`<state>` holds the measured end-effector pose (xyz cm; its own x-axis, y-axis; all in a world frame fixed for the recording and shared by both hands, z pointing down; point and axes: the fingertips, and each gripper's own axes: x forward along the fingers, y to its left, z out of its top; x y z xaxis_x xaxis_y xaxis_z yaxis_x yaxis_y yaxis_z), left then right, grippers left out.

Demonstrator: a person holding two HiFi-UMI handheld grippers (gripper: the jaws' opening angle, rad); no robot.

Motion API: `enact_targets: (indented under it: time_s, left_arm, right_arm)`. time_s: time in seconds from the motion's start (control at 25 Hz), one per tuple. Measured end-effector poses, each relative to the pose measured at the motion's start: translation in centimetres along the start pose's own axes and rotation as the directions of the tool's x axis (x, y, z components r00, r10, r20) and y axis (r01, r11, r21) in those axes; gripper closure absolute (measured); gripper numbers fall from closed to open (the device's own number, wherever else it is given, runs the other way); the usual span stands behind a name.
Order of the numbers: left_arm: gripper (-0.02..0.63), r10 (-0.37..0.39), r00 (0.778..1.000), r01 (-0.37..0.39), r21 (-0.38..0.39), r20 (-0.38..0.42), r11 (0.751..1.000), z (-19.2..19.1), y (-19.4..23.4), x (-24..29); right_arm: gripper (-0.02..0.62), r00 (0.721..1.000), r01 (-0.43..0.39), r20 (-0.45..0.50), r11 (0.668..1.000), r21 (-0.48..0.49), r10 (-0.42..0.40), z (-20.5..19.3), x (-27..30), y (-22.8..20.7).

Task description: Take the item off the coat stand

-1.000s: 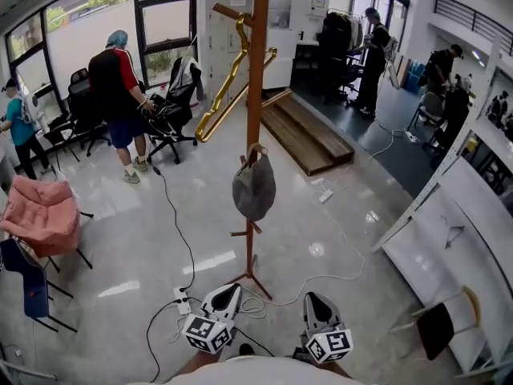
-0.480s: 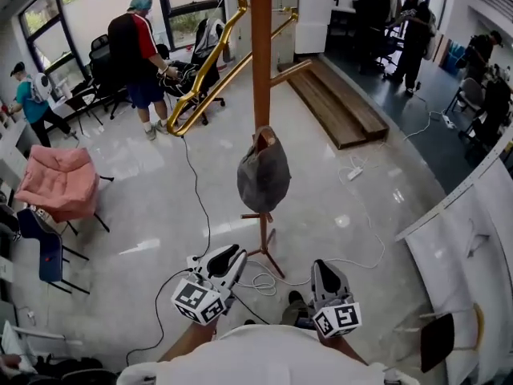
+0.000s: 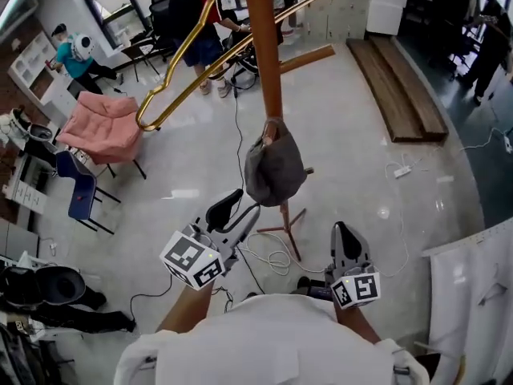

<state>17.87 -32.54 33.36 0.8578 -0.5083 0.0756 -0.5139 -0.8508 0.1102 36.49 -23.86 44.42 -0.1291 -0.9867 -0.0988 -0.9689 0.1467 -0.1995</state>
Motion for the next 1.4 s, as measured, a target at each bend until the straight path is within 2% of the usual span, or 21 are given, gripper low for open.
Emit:
enact_targets:
  time_s: [0.16, 0.24, 0.4, 0.48, 0.56, 0.76, 1.12, 1.4]
  left_arm:
    - [0.42, 0.086, 0.996, -0.085, 0.026, -0.009, 0.996, 1.5, 0.9, 2.3]
    - [0.42, 0.115, 0.993, -0.114, 0.045, -0.029, 0.993, 1.0, 1.5, 3.4]
    - [0.42, 0.161, 0.983, -0.159, 0.034, -0.085, 0.987, -1.4, 2.7, 4.8]
    - [0.441, 0.185, 0.979, -0.182, 0.036, -0.089, 0.983, -2.3, 3.1, 5.3]
    - [0.497, 0.205, 0.975, -0.203, 0.04, -0.079, 0.978, -2.9, 3.4, 5.8]
    - [0.561, 0.243, 0.969, -0.242, 0.033, -0.045, 0.97, -3.0, 4.3, 5.4]
    - [0.583, 0.249, 0.969, -0.249, 0.008, 0.002, 0.969, -2.2, 4.9, 3.7]
    - [0.584, 0.252, 0.967, -0.251, -0.012, 0.038, 0.968, 0.2, 4.4, 1.9]
  right_arm:
    - [0.569, 0.998, -0.065, -0.014, 0.997, 0.034, 0.065, -0.6, 1.4, -2.4]
    - [0.569, 0.996, -0.081, -0.02, 0.995, 0.054, 0.082, -1.2, 1.7, -3.5]
    - [0.569, 0.993, -0.111, -0.037, 0.991, 0.08, 0.114, -3.2, 2.3, -4.5]
    - [0.569, 0.991, -0.126, -0.044, 0.988, 0.087, 0.13, -4.0, 2.6, -5.0]
    - [0.569, 0.988, -0.139, -0.051, 0.986, 0.097, 0.144, -4.8, 3.0, -5.7]
    - [0.569, 0.982, -0.17, -0.067, 0.978, 0.119, 0.178, -5.9, 3.5, -5.7]
    - [0.569, 0.971, -0.199, -0.105, 0.97, 0.14, 0.215, -7.8, 3.8, -4.4]
    - [0.569, 0.963, -0.229, -0.112, 0.962, 0.149, 0.247, -7.8, 4.0, -2.5]
